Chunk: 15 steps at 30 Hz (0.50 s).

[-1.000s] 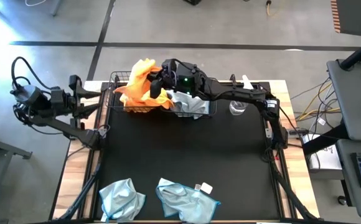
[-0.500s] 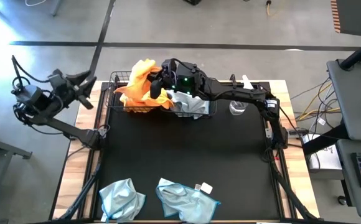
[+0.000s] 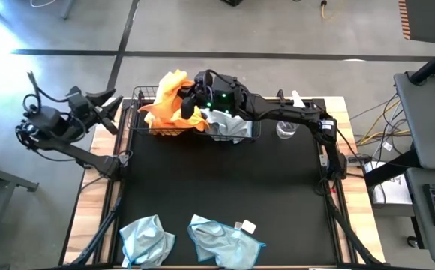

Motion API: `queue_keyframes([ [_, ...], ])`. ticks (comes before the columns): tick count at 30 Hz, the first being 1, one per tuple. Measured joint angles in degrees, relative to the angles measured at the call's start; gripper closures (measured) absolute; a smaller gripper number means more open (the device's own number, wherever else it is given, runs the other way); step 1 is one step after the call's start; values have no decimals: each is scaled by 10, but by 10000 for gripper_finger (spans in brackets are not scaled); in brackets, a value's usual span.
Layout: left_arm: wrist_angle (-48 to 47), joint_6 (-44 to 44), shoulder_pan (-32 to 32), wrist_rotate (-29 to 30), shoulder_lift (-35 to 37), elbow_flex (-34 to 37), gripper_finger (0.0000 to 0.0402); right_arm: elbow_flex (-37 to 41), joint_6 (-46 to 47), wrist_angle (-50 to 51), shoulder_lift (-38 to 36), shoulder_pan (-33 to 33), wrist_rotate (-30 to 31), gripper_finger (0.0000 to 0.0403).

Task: Sort microfiber towel by color & place in baskets
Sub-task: Put the yellow microfiber cloth into the left black wire basket

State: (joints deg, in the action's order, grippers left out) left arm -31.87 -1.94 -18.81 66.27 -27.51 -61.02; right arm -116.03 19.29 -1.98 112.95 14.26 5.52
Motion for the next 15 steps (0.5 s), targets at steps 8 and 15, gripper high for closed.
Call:
queue_keyframes([
  [8,-1,21,0,-12,-52,1,251,0,-6,0,0,4,0,390],
  [15,0,41,4,-58,-59,2,251,0,-6,0,0,8,0,390],
])
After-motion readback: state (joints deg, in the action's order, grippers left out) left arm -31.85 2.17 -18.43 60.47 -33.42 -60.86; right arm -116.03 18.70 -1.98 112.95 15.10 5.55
